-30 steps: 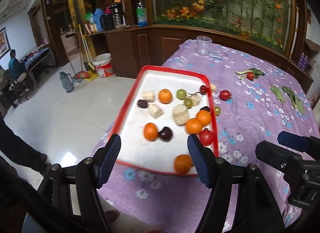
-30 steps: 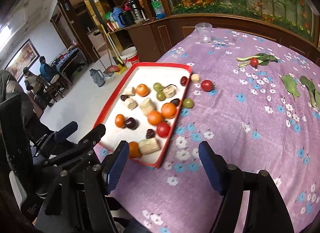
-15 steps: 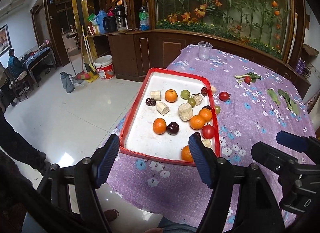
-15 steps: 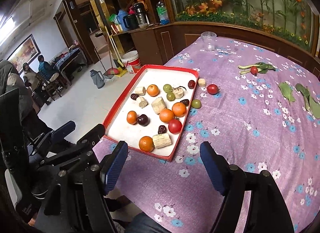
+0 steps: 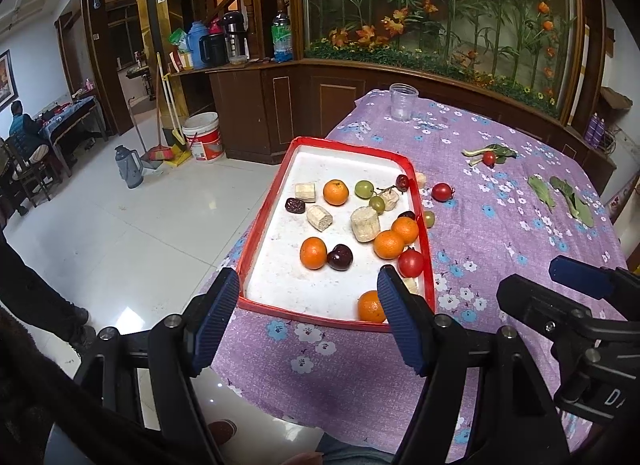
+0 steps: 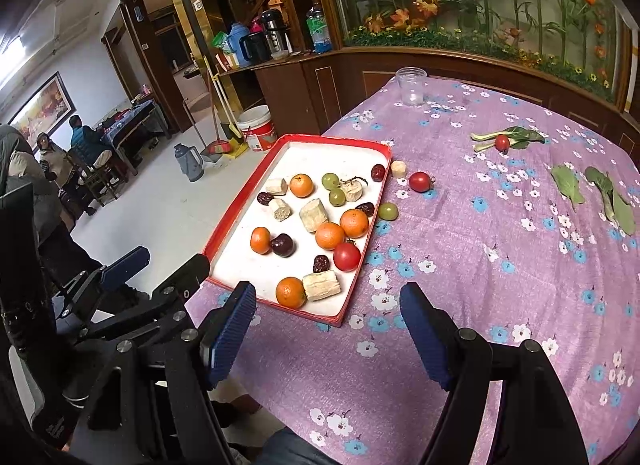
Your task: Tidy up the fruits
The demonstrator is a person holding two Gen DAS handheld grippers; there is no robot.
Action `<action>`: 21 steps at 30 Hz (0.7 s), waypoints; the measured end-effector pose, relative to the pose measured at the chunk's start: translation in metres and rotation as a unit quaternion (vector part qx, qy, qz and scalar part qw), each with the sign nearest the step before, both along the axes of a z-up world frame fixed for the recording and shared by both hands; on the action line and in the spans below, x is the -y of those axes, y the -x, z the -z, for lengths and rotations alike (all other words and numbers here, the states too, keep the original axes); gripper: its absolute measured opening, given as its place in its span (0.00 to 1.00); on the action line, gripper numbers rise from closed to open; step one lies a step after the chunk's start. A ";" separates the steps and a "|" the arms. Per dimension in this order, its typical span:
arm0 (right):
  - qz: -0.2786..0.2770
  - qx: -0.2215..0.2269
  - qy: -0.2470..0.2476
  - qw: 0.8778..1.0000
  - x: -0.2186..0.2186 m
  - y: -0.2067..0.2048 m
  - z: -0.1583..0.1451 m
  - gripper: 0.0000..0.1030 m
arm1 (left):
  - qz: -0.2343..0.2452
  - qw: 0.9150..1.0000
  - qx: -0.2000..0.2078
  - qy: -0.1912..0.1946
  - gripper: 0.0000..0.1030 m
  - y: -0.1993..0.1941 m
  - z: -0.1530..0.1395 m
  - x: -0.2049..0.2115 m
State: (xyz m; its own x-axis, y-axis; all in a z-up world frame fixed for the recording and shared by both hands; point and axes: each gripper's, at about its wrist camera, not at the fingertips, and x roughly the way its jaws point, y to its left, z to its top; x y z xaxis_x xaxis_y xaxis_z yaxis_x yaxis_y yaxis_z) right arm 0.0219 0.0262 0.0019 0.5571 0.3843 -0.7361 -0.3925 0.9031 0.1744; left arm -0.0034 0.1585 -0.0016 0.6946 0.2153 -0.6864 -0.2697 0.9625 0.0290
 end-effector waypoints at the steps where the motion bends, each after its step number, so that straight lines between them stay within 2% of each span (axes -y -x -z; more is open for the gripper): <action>1: 0.000 0.000 0.000 1.000 0.000 0.000 0.000 0.74 | 0.000 1.000 0.000 0.000 0.69 0.000 0.000 0.000; 16: -0.004 0.002 0.005 1.000 -0.007 -0.002 0.002 0.74 | -0.005 1.000 -0.007 0.004 0.69 -0.004 0.002 -0.007; 21: -0.001 0.019 0.005 1.000 -0.008 0.001 0.000 0.74 | -0.004 1.000 -0.006 0.006 0.69 0.001 0.000 -0.009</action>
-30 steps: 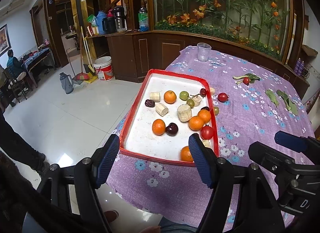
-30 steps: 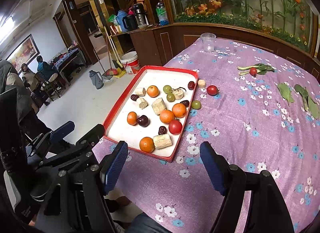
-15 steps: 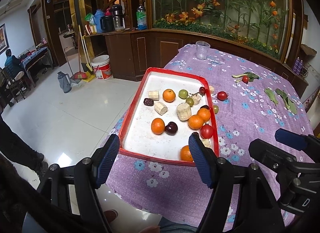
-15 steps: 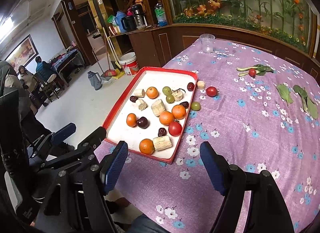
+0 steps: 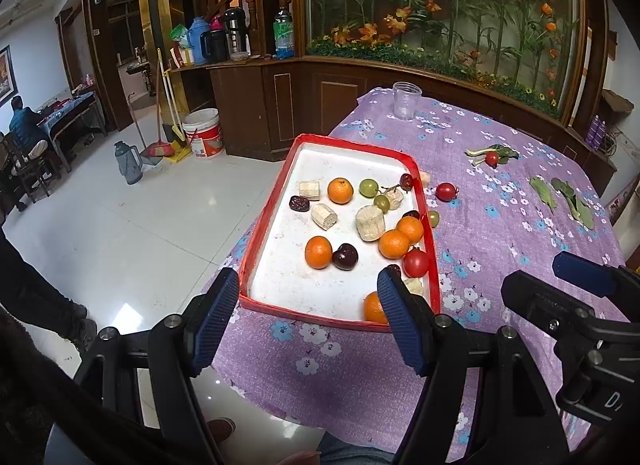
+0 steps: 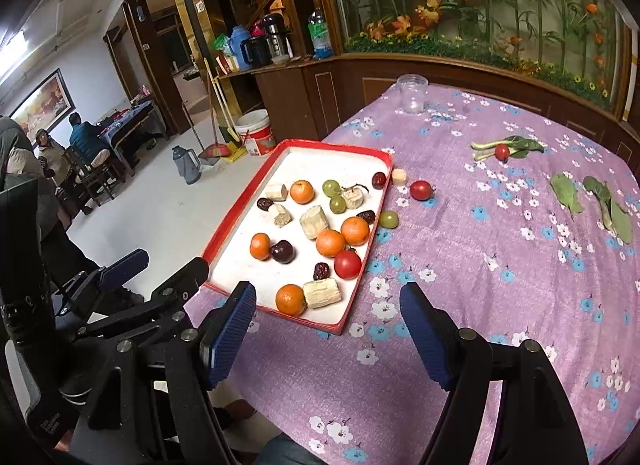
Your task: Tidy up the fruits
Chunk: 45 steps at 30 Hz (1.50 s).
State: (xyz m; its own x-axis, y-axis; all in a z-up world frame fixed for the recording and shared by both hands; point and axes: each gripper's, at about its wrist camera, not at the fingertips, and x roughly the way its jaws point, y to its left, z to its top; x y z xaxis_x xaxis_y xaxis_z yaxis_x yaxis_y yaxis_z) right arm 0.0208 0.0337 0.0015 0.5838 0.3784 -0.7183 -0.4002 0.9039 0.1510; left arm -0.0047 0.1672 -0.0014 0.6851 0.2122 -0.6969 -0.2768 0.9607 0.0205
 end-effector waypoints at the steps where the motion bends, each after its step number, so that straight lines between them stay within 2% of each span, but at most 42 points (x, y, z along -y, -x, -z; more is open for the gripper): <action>1: -0.003 0.004 0.000 1.000 -0.001 0.003 -0.001 0.74 | 0.000 1.000 0.001 0.002 0.69 0.002 0.000 0.000; 11: -0.015 0.033 0.012 0.999 -0.005 0.026 -0.008 0.74 | -0.015 1.000 0.000 0.012 0.69 0.012 0.002 -0.006; 28: -0.015 0.024 0.014 1.000 -0.009 0.019 -0.001 0.74 | -0.013 1.000 -0.012 0.008 0.69 0.006 0.010 -0.007; 45: -0.009 0.021 0.017 1.000 -0.010 0.012 0.002 0.74 | -0.005 1.000 -0.023 0.020 0.70 0.000 0.017 -0.012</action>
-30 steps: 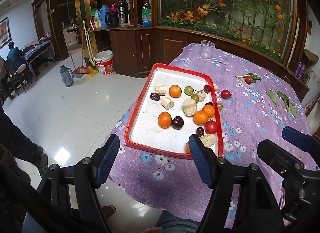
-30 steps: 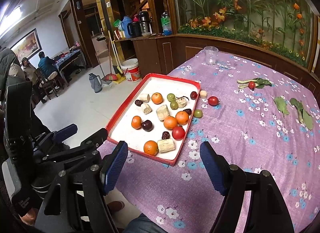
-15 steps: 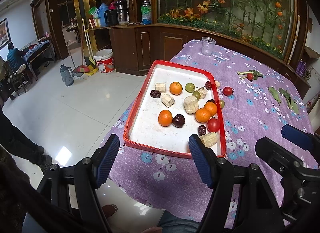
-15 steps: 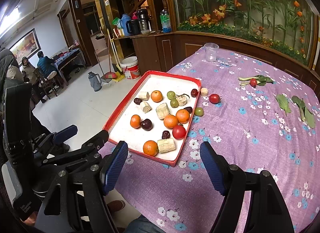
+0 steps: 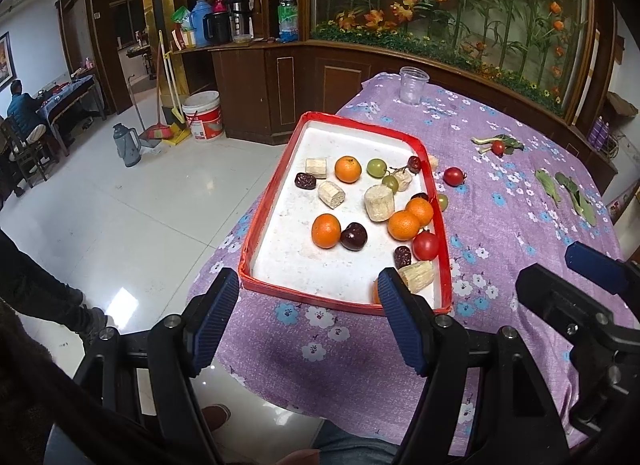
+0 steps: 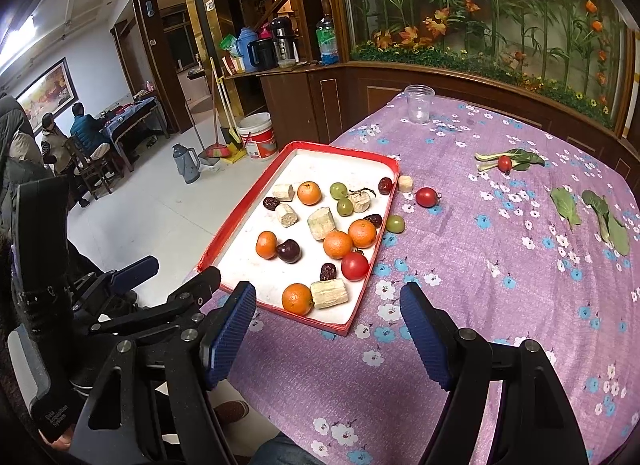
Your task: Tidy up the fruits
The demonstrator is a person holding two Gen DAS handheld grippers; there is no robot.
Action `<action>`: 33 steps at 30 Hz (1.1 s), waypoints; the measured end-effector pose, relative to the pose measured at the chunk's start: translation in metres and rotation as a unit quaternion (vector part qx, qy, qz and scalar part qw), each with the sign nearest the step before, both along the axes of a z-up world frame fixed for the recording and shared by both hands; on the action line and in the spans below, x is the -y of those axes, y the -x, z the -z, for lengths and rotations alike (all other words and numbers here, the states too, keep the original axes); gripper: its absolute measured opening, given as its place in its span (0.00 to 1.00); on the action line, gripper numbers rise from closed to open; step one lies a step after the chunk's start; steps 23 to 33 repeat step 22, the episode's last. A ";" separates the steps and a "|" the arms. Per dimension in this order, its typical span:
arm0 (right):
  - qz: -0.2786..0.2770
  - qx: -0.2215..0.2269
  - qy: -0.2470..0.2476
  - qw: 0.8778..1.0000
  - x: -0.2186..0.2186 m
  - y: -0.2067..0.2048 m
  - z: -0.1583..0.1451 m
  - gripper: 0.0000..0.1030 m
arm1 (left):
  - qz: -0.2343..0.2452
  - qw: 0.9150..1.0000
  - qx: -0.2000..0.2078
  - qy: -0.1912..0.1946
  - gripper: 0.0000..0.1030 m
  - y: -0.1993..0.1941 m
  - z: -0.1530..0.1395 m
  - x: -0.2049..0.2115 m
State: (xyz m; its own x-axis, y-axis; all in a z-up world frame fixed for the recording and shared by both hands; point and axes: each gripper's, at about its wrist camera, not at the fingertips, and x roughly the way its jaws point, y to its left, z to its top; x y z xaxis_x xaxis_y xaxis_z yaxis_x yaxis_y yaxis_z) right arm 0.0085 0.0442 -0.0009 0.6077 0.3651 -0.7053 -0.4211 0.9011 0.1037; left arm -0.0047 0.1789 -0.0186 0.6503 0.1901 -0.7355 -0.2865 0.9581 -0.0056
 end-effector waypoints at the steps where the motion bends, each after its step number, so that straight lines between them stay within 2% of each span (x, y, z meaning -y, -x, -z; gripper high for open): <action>1: 0.001 0.001 0.001 1.000 0.000 0.000 0.000 0.74 | -0.001 1.000 0.000 0.000 0.70 0.000 0.000 -0.001; 17: 0.006 -0.001 0.001 1.000 0.000 -0.009 0.002 0.74 | -0.013 1.000 -0.001 -0.006 0.70 -0.004 0.000 -0.007; 21: 0.004 -0.004 0.002 1.000 -0.002 -0.009 0.004 0.74 | -0.010 1.000 0.011 -0.020 0.70 -0.003 -0.001 -0.004; 33: 0.004 -0.004 0.001 1.000 -0.002 -0.009 0.004 0.74 | -0.008 1.000 0.010 -0.016 0.70 -0.003 -0.001 -0.004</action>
